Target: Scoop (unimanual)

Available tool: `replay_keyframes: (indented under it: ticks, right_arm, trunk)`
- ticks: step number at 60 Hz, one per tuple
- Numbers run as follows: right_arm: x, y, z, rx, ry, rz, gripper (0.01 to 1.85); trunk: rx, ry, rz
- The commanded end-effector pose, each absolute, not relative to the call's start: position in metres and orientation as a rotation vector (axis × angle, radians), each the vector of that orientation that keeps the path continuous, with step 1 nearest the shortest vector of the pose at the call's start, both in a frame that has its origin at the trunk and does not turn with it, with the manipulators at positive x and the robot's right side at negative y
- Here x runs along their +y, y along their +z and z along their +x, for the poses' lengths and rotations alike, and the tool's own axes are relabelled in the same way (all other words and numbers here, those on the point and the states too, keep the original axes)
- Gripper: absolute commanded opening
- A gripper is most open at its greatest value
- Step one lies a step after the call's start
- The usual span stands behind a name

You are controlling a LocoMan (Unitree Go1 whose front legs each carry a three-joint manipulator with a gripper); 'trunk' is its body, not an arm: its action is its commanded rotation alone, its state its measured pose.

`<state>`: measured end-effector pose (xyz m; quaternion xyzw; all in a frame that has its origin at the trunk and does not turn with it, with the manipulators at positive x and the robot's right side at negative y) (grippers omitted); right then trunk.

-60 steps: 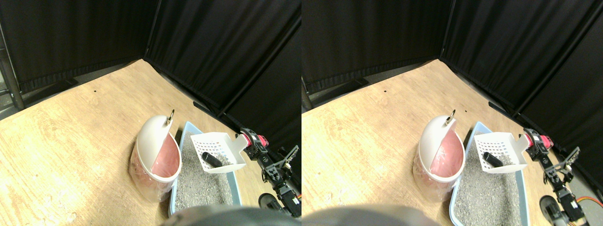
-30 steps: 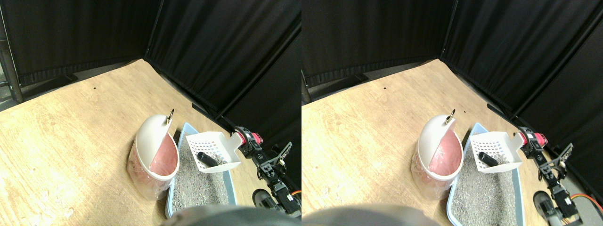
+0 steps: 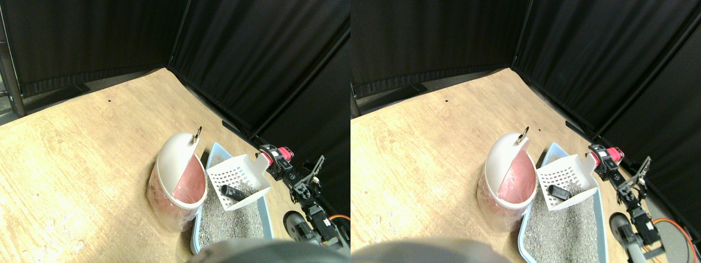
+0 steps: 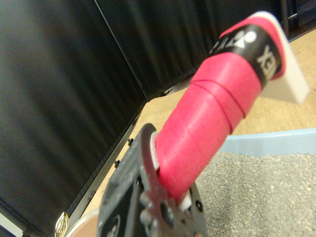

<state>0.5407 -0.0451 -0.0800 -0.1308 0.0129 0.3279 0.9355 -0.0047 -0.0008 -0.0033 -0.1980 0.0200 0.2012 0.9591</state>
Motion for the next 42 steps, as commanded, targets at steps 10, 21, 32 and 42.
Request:
replay_keyframes:
  ticks: [10,21,32,42]
  right_arm:
    - [-0.033,-0.078,0.544,-0.018,0.709,-0.309,0.06]
    - [-0.027,-0.075,0.543,-0.018,0.704,-0.373,0.06]
    - [-0.022,-0.069,0.542,-0.024,0.672,-0.439,0.06]
    - [-0.021,-0.059,0.542,-0.016,0.663,-0.460,0.06]
  trunk:
    - [0.041,0.477,-0.416]
    - [0.041,0.479,-0.417]
    - [0.041,0.479,-0.417]
    - [0.030,0.482,-0.420]
